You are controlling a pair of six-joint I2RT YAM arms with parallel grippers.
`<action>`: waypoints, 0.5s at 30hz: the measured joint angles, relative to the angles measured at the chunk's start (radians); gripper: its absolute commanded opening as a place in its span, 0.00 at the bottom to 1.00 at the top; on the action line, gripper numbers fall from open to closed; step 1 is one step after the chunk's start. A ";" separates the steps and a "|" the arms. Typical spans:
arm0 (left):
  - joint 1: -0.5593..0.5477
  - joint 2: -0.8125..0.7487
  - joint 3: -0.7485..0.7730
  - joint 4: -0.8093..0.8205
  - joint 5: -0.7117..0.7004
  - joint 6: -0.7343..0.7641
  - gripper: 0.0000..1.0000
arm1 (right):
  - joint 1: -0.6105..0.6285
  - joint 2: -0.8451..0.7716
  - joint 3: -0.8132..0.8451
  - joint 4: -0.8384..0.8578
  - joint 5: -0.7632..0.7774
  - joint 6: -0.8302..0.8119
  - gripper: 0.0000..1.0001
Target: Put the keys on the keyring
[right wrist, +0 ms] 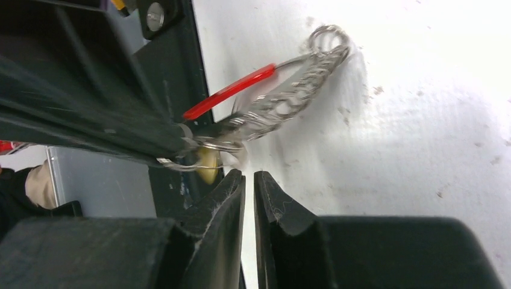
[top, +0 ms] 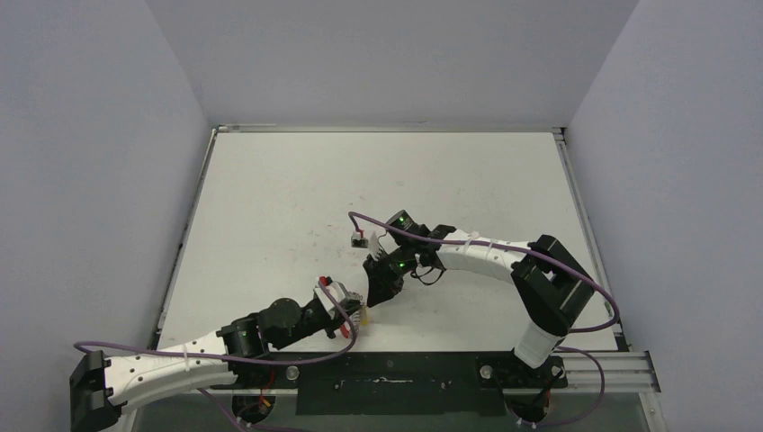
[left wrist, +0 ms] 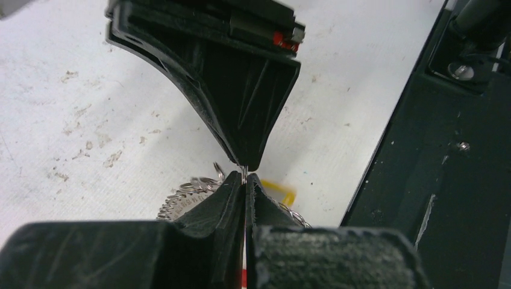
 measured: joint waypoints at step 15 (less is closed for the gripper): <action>0.000 -0.157 -0.045 0.064 0.037 0.000 0.00 | -0.041 -0.151 -0.124 0.099 0.034 -0.016 0.47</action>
